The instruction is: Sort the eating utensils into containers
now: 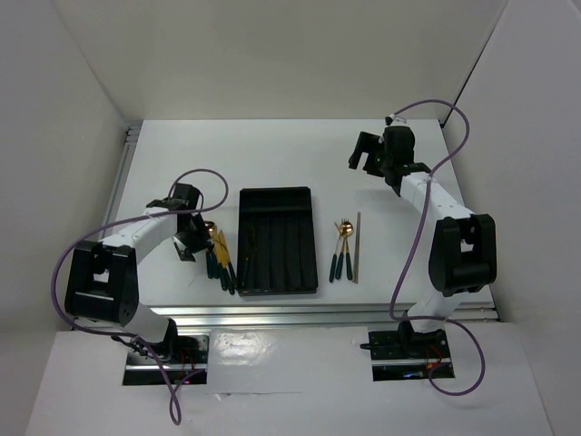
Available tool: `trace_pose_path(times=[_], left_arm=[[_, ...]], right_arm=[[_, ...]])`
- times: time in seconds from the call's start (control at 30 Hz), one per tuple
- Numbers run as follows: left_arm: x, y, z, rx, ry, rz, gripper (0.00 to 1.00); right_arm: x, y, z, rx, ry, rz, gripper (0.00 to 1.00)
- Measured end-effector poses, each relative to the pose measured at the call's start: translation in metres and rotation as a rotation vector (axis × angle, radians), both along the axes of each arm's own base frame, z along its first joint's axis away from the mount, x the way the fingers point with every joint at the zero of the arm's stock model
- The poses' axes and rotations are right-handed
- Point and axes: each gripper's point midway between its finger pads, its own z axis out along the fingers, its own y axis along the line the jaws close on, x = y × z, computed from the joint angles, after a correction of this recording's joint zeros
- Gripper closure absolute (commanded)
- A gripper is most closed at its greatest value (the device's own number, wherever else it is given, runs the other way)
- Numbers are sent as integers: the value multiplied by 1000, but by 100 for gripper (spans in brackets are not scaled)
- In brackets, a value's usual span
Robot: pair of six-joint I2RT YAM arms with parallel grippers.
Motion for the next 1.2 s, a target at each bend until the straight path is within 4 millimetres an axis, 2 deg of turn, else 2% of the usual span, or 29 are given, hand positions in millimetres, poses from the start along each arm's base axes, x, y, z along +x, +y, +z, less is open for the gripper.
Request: trace_pose_path(times=[0.1,0.17,0.53,0.8,0.83,0.87,0.97,1.2], left_arm=[[-2,3,-4,15,12,6,42],[-2,4,-6,24,17,9,47],[-3,8,-22,48,64,11,48],[-2,9,-23,57,68,14,72],[-1,9,-23,56,69,14,81],[-1,8,-23,55,69,13,81],[1,8,-23,53,73,15,98],[1,9,-23,60,88,17,100]], right_arm=[[1,0,-6,-1,14,0,0],[1,0,-10,-2,21,0,0],[1,0,-10,-2,24,0,0],[1,0,-9,-3,25,-1,0],[1,0,-9,-3,26,-1,0],[1,0,-9,-3,26,-1,0],[1,0,-9,-3,27,-1,0],[1,0,-9,-3,27,-1,0]])
